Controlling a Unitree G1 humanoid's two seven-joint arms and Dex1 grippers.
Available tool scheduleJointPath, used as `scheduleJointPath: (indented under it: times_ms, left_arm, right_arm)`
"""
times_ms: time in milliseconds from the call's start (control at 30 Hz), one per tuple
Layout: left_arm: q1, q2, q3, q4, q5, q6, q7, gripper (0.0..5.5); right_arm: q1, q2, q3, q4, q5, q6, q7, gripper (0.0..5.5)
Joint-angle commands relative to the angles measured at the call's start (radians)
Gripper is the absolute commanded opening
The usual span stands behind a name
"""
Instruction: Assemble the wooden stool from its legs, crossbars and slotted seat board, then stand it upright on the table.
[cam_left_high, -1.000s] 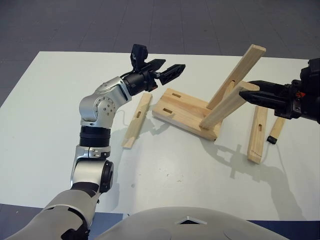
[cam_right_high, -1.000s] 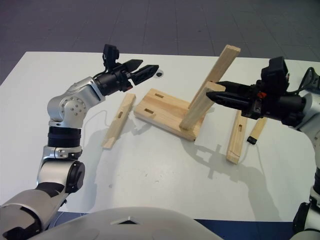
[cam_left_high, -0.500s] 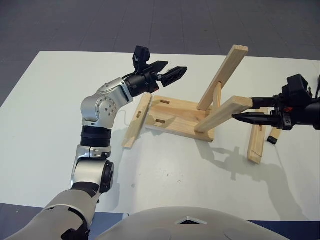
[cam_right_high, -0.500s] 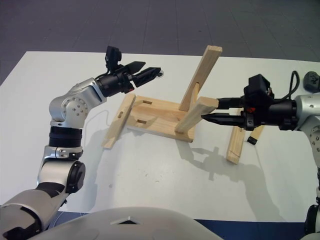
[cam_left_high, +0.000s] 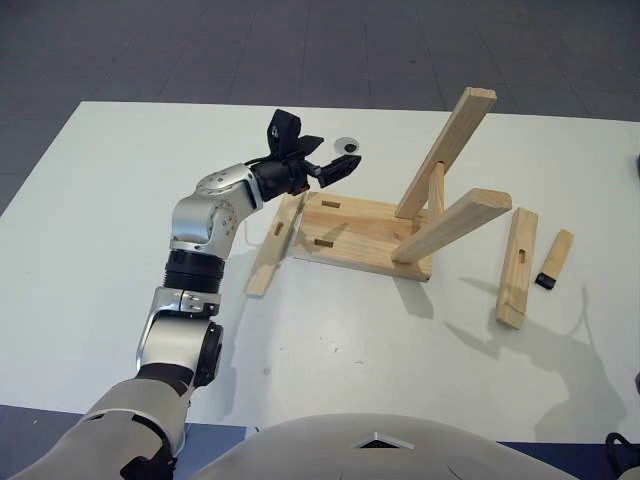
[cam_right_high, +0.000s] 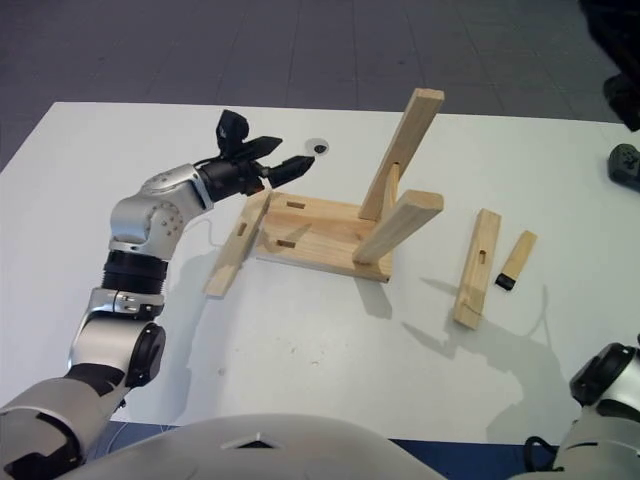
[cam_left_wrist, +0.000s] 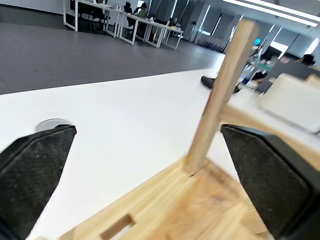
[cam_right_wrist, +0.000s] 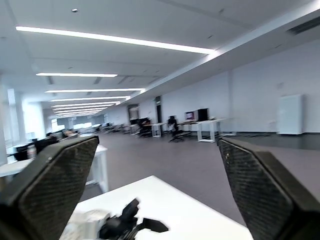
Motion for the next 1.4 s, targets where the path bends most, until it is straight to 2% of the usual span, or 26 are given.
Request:
scheduleJointPath:
  times_ms: [33, 133, 200, 333, 400, 467, 567, 667, 733, 833, 1033, 1233, 1400]
  left_arm:
    - [-0.059, 0.034, -0.161, 0.147, 0.251, -0.277, 0.022, 5.4]
    - [-0.086, 0.034, -0.224, 0.245, 0.359, -0.431, 0.014, 5.4]
    - [-0.099, 0.043, -0.257, 0.296, 0.416, -0.517, 0.003, 5.4]
    - [-0.092, 0.074, -0.288, 0.335, 0.482, -0.639, -0.026, 5.4]
    - [-0.072, 0.083, -0.284, 0.329, 0.483, -0.663, -0.053, 5.4]
    - [-0.039, 0.089, -0.273, 0.307, 0.471, -0.663, -0.074, 5.4]
    - [-0.004, 0.09, -0.262, 0.291, 0.469, -0.652, -0.075, 5.4]
    - [0.036, 0.092, -0.252, 0.258, 0.468, -0.631, -0.075, 5.4]
    - [0.064, 0.095, -0.252, 0.225, 0.47, -0.62, -0.082, 5.4]
    - [0.112, 0.103, -0.242, 0.159, 0.456, -0.579, -0.098, 5.4]
    - [0.232, 0.111, -0.246, -0.041, 0.435, -0.45, -0.116, 5.4]
    - [0.287, 0.008, -0.286, -0.158, 0.419, -0.3, -0.084, 5.4]
    - [0.249, -0.071, -0.327, -0.179, 0.415, -0.247, -0.076, 5.4]
  right_arm:
    - [0.113, 0.113, -0.014, -0.143, -0.16, -0.122, -0.18, 5.02]
    - [0.235, 0.165, 0.045, -0.275, -0.279, -0.161, -0.252, 5.39]
    - [0.408, 0.097, 0.154, -0.373, -0.45, -0.162, -0.212, 5.39]
    - [0.704, -0.048, 0.282, -0.467, -0.724, -0.228, -0.067, 5.39]
    - [0.819, -0.104, 0.31, -0.49, -0.844, -0.281, 0.004, 5.39]
    - [0.869, -0.1, 0.308, -0.512, -0.862, -0.296, 0.049, 5.39]
    - [0.878, -0.048, 0.313, -0.566, -0.773, -0.266, 0.093, 5.39]
    - [0.741, 0.11, 0.367, -0.554, -0.682, -0.22, -0.044, 5.39]
    - [0.679, 0.187, 0.401, -0.51, -0.715, -0.228, -0.134, 5.39]
    - [0.67, 0.218, 0.434, -0.448, -0.861, -0.282, -0.225, 5.39]
    - [0.624, 0.284, 0.437, -0.425, -0.928, -0.323, -0.287, 5.39]
    - [0.614, 0.378, 0.472, -0.45, -0.957, -0.322, -0.362, 5.39]
    - [0.61, 0.424, 0.495, -0.464, -0.975, -0.32, -0.396, 5.39]
